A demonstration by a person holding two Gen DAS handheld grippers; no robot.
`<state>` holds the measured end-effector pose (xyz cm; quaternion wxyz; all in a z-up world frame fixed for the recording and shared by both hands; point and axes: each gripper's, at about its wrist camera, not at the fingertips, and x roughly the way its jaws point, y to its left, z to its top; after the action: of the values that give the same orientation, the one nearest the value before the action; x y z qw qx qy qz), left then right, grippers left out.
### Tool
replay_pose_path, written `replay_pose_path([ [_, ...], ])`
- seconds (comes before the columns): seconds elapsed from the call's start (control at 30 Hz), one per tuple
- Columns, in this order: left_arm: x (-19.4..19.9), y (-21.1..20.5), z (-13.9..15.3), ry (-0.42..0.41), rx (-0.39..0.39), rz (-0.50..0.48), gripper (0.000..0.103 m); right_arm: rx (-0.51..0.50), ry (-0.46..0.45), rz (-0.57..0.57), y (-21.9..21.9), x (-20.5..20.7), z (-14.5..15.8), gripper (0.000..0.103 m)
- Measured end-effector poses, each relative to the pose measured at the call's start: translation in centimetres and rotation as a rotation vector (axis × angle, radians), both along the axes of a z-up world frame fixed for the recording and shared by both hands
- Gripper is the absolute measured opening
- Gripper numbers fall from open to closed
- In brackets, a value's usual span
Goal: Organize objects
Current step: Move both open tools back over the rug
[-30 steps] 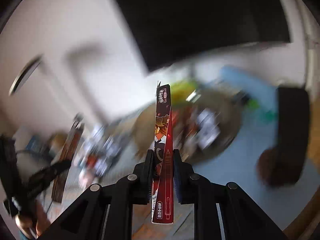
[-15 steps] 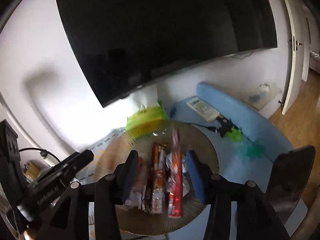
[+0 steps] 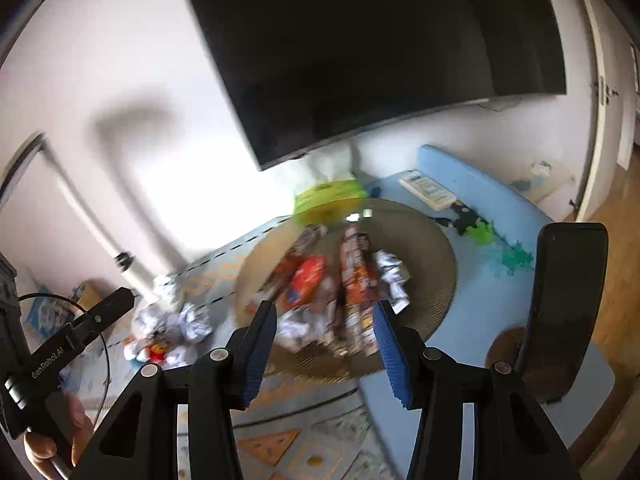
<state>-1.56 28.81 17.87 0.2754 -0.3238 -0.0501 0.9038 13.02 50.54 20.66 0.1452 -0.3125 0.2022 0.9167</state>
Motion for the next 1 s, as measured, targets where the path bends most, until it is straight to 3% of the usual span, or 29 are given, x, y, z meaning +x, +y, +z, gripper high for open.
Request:
replay_pose_path([
  [0.03,0.8,-1.0,0.1,0.019,-0.009,0.017,0.056,-0.005,0.006,0.011,-0.6,0.2,0.3,0.053],
  [0.07,2.1,-2.4,0.1,0.048,-0.020,0.051,0.071,-0.009,0.014,0.024,-1.4,0.6,0.5,0.060],
  [0.1,3.0,-3.6,0.0,0.070,-0.021,0.085,0.078,-0.010,0.026,0.036,-2.4,1.0,0.7,0.068],
  [0.13,4.0,-4.9,-0.3,0.093,-0.021,0.121,0.087,-0.005,0.039,0.048,-3.5,1.5,1.0,0.070],
  [0.23,6.6,-8.6,-1.2,0.144,-0.059,0.214,0.095,0.021,0.056,0.083,-6.5,2.5,0.6,0.070],
  [0.4,9.0,-13.9,-3.9,0.155,-0.172,0.331,0.096,-0.023,0.017,0.137,-10.0,2.1,-1.9,0.070],
  [0.7,8.3,-21.3,-10.8,0.034,-0.241,0.455,0.096,-0.081,-0.098,0.205,-15.2,-0.1,-7.5,0.070],
  [1.0,5.5,-25.6,-16.2,-0.131,-0.149,0.508,0.096,-0.035,-0.106,0.189,-16.8,-1.7,-11.7,0.070],
])
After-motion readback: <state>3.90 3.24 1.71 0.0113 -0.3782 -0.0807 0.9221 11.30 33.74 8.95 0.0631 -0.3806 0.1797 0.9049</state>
